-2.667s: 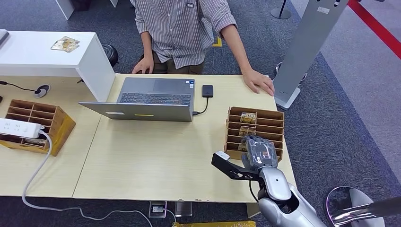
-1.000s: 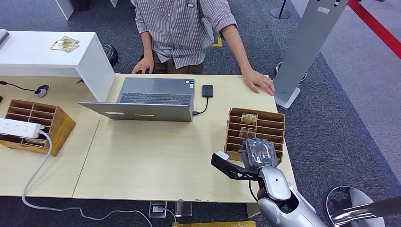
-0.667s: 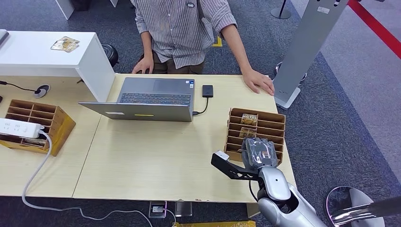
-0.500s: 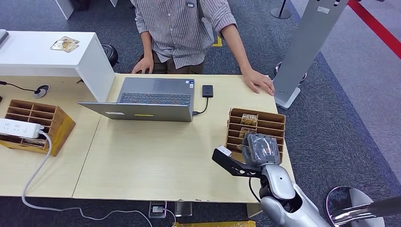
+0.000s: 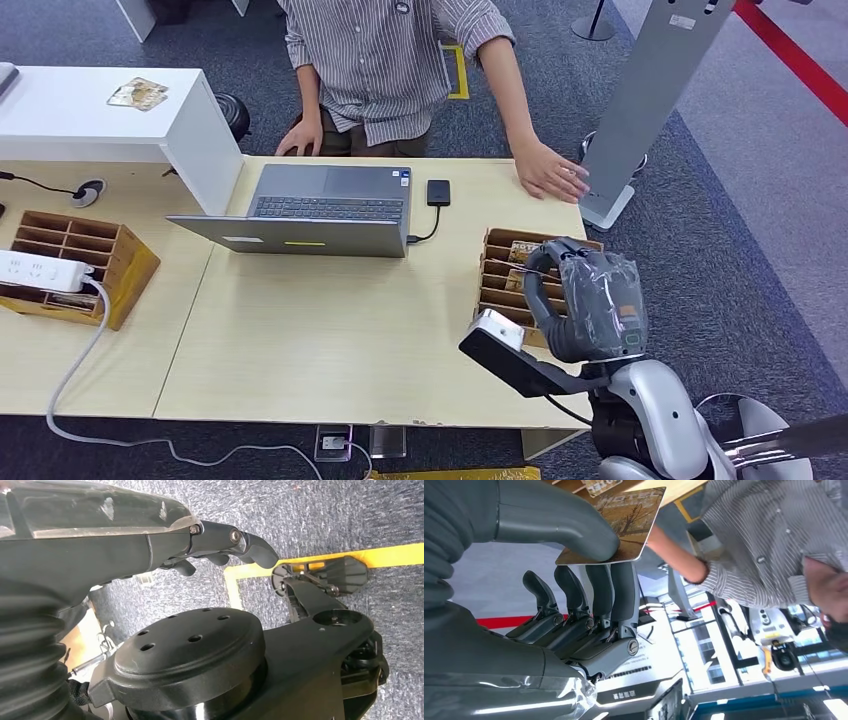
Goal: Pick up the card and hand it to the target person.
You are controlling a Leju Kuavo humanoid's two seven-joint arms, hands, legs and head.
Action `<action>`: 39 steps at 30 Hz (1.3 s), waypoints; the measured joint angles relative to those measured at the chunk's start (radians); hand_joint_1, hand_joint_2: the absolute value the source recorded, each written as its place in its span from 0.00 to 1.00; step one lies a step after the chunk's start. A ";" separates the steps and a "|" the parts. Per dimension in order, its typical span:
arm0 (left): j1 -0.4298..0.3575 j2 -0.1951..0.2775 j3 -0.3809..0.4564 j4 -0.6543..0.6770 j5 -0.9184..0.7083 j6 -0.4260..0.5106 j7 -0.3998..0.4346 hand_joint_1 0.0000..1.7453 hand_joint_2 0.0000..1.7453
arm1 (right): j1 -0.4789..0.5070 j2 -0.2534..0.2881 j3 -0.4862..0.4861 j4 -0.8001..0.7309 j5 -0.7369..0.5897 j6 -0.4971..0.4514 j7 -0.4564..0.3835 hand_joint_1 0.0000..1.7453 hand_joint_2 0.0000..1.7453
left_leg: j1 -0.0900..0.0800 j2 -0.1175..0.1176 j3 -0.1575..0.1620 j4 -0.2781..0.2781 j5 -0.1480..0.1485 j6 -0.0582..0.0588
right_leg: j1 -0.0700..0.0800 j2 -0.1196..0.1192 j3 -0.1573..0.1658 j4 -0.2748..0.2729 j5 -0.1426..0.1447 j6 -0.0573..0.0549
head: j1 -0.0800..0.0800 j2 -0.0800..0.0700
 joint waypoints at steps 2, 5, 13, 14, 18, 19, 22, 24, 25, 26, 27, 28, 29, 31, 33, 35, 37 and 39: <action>0.000 0.000 0.000 0.000 0.000 0.000 0.000 0.00 1.00 | 0.003 -0.003 -0.003 -0.020 -0.002 -0.001 -0.004 0.84 1.00 | 0.000 0.000 0.000 0.000 0.000 0.000 | 0.000 0.000 0.000 0.000 0.000 0.000 | 0.000 0.000; 0.000 0.000 0.000 0.000 0.000 0.002 0.000 0.00 1.00 | 0.009 -0.006 -0.009 -0.042 -0.004 -0.003 -0.005 0.84 1.00 | 0.000 0.000 0.000 0.000 0.000 0.000 | 0.000 0.000 0.000 0.000 0.000 0.000 | 0.000 0.000; 0.000 0.000 0.000 0.000 0.000 0.003 0.000 0.00 1.00 | 0.015 -0.012 -0.024 -0.071 -0.006 -0.005 -0.008 0.84 1.00 | 0.000 0.000 0.000 0.000 0.000 0.000 | 0.000 0.000 0.000 0.000 0.000 0.000 | 0.000 0.000; 0.000 0.000 0.000 0.000 0.000 0.003 0.000 0.00 1.00 | 0.015 -0.013 -0.024 -0.073 -0.007 -0.005 -0.009 0.84 1.00 | 0.000 0.000 0.000 0.000 0.000 0.000 | 0.000 0.000 0.000 0.000 0.000 0.000 | 0.000 0.000; 0.000 0.000 0.000 0.000 -0.001 0.002 0.000 0.00 1.00 | 0.015 -0.015 -0.026 -0.078 -0.007 -0.005 -0.011 0.84 1.00 | 0.000 0.000 0.000 0.000 0.000 0.000 | 0.000 0.000 0.000 0.000 0.000 0.000 | 0.000 0.000; 0.000 0.000 0.000 0.000 -0.001 0.002 0.000 0.00 1.00 | 0.015 -0.016 -0.027 -0.080 -0.007 -0.005 -0.011 0.84 1.00 | 0.000 0.000 0.000 0.000 0.000 0.000 | 0.000 0.000 0.000 0.000 0.000 0.000 | 0.000 0.000; 0.000 0.000 0.000 0.000 -0.001 0.001 0.000 0.00 1.00 | 0.014 -0.016 -0.028 -0.084 -0.011 -0.005 -0.016 0.84 1.00 | 0.000 0.000 0.000 0.000 0.000 0.000 | 0.000 0.000 0.000 0.000 0.000 0.000 | 0.000 0.000; -0.001 0.000 0.000 0.000 -0.005 0.000 0.000 0.00 1.00 | 0.011 -0.016 -0.029 -0.084 -0.014 -0.024 -0.037 0.84 1.00 | 0.000 0.000 -0.001 0.000 0.000 0.000 | 0.000 0.000 0.000 0.000 0.000 0.000 | 0.000 0.000; -0.001 -0.001 0.000 0.000 -0.008 -0.002 0.000 0.00 1.00 | 0.007 -0.016 -0.029 -0.081 -0.011 -0.046 -0.054 0.84 1.00 | 0.000 0.000 -0.001 0.000 0.000 0.000 | 0.000 0.000 0.000 0.000 0.000 0.000 | 0.000 0.000; -0.001 -0.001 0.000 0.000 -0.013 -0.004 0.000 0.00 1.00 | -0.001 -0.015 -0.029 -0.078 -0.006 -0.072 -0.073 0.84 1.00 | 0.000 0.000 -0.001 0.000 0.000 0.000 | 0.000 0.000 0.000 0.000 0.000 0.000 | 0.000 0.000; -0.001 -0.002 0.000 0.000 -0.019 -0.006 0.000 0.00 1.00 | -0.013 -0.013 -0.028 -0.067 0.002 -0.108 -0.099 0.84 1.00 | 0.000 0.000 -0.001 0.000 0.000 0.000 | 0.000 0.000 0.000 0.000 0.000 0.000 | 0.000 0.000; -0.002 -0.003 0.000 0.000 -0.025 -0.009 -0.001 0.00 1.00 | -0.027 -0.010 -0.027 -0.050 0.009 -0.144 -0.127 0.84 1.00 | 0.000 0.000 -0.001 0.000 0.000 0.000 | 0.000 0.000 0.000 0.000 0.000 0.000 | 0.000 0.000; -0.003 -0.004 -0.001 0.000 -0.030 -0.012 -0.002 0.00 1.00 | -0.045 -0.004 -0.026 -0.021 0.011 -0.185 -0.162 0.84 1.00 | 0.000 0.000 -0.001 0.000 0.000 0.000 | 0.000 0.000 0.000 0.000 0.000 0.000 | 0.000 0.000; -0.007 -0.008 -0.001 0.000 -0.040 -0.019 -0.005 0.00 1.00 | -0.081 0.013 -0.021 0.061 -0.007 -0.271 -0.241 0.84 1.00 | 0.000 0.000 -0.001 0.000 0.000 0.000 | 0.000 0.000 0.001 0.001 0.000 0.000 | 0.000 0.000; -0.011 -0.011 -0.001 0.000 -0.045 -0.024 -0.007 0.00 1.00 | -0.121 0.038 -0.014 0.171 -0.050 -0.350 -0.314 0.84 1.00 | 0.000 -0.001 -0.001 0.000 0.001 0.000 | 0.000 -0.001 0.001 0.001 0.000 0.000 | 0.000 0.000; -0.016 -0.014 -0.002 0.000 -0.046 -0.027 -0.007 0.00 1.00 | -0.160 0.066 -0.002 0.294 -0.098 -0.418 -0.368 0.84 1.00 | 0.000 -0.001 -0.001 0.000 0.001 0.000 | 0.000 -0.001 0.001 0.001 0.000 0.000 | 0.000 0.000; -0.018 -0.015 -0.002 0.000 -0.047 -0.027 -0.003 0.00 1.00 | -0.186 0.091 0.009 0.404 -0.139 -0.466 -0.396 0.84 1.00 | 0.000 -0.001 -0.001 0.000 0.001 0.000 | 0.000 -0.002 0.001 0.001 0.000 0.000 | 0.000 0.000; -0.018 -0.016 -0.002 0.000 -0.046 -0.026 0.002 0.00 1.00 | -0.205 0.113 0.020 0.494 -0.164 -0.495 -0.404 0.84 1.00 | 0.000 -0.002 -0.001 0.000 0.001 0.000 | 0.000 -0.002 0.000 0.002 0.000 0.000 | 0.000 0.000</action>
